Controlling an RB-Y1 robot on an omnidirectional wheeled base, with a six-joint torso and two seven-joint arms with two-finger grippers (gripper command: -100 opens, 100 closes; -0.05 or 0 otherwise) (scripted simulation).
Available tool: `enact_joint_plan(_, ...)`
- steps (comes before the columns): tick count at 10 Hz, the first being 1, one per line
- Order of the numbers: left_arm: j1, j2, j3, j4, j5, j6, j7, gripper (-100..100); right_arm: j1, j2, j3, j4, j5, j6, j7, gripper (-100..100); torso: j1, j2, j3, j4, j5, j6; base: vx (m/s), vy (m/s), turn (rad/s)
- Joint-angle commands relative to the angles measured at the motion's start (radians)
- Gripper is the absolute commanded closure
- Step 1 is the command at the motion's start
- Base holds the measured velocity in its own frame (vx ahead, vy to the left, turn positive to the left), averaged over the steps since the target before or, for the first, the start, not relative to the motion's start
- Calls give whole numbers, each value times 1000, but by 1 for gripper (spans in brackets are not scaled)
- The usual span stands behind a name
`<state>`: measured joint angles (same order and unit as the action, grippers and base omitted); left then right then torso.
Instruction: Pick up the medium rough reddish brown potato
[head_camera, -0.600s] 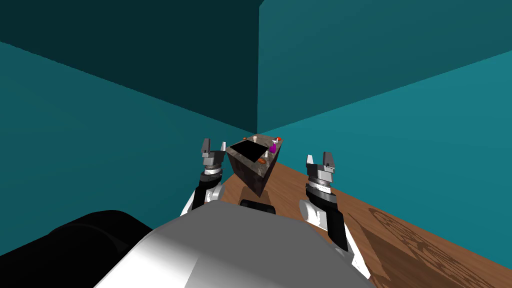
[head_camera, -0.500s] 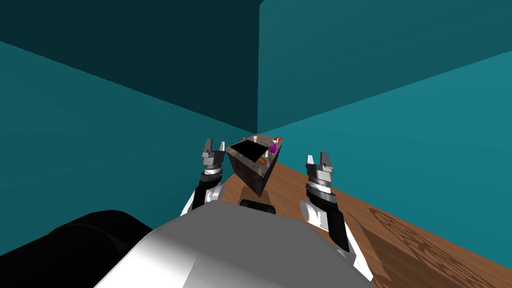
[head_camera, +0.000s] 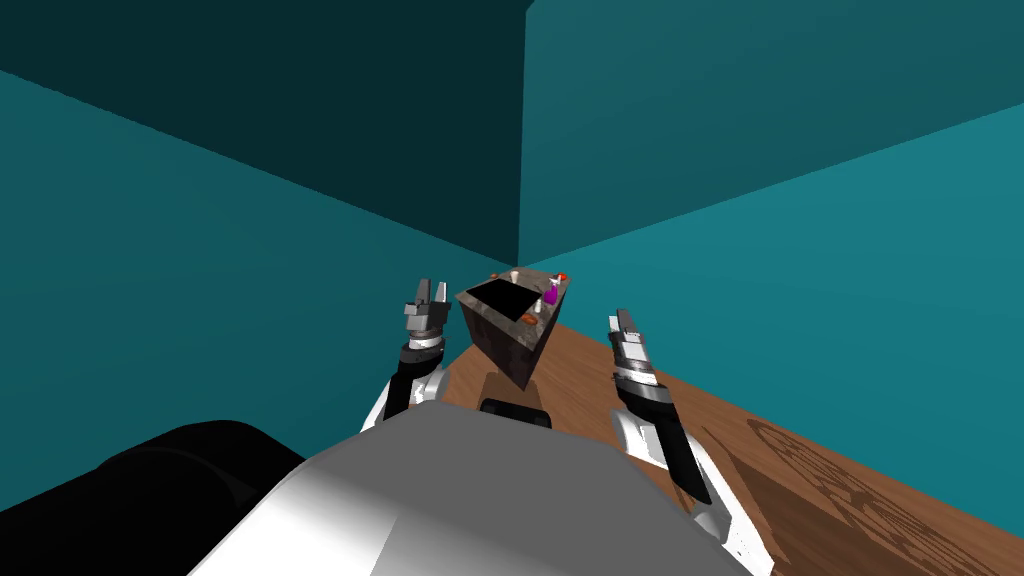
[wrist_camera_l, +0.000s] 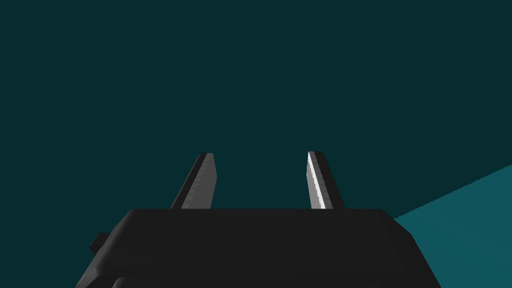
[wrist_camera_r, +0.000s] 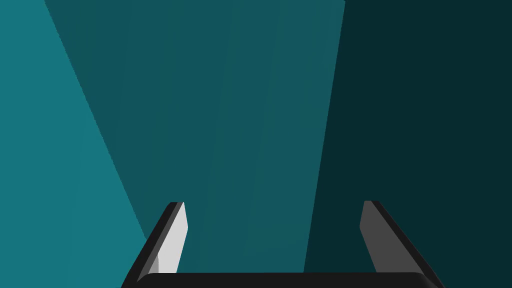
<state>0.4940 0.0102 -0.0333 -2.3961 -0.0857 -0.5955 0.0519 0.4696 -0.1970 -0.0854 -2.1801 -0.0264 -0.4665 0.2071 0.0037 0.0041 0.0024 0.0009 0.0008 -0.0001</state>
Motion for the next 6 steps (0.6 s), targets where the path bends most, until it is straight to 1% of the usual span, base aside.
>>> enact_joint_plan(1,0,0,0,0,0,0,0,0,-4,-50,-9,41,31,17,44,-100,0,0,0,0,0,0,-64,94,86)
enact_joint_plan(2,0,0,0,0,0,0,0,0,-4,-61,-9,41,31,17,44,-100,2,0,0,0,0,0,-44,72,6)
enact_joint_plan(4,0,0,0,0,0,0,0,0,0,-129,-16,91,76,38,100,-100,1,-2,-1,0,0,0,-31,83,60)
enact_joint_plan(5,0,0,0,0,0,0,0,0,0,-139,-16,91,76,38,100,-100,2,-2,-1,0,0,0,-29,68,13)
enact_joint_plan(6,0,0,0,0,0,0,0,0,1,-181,-18,118,100,49,130,-100,1,-2,-1,0,0,0,-41,74,39)
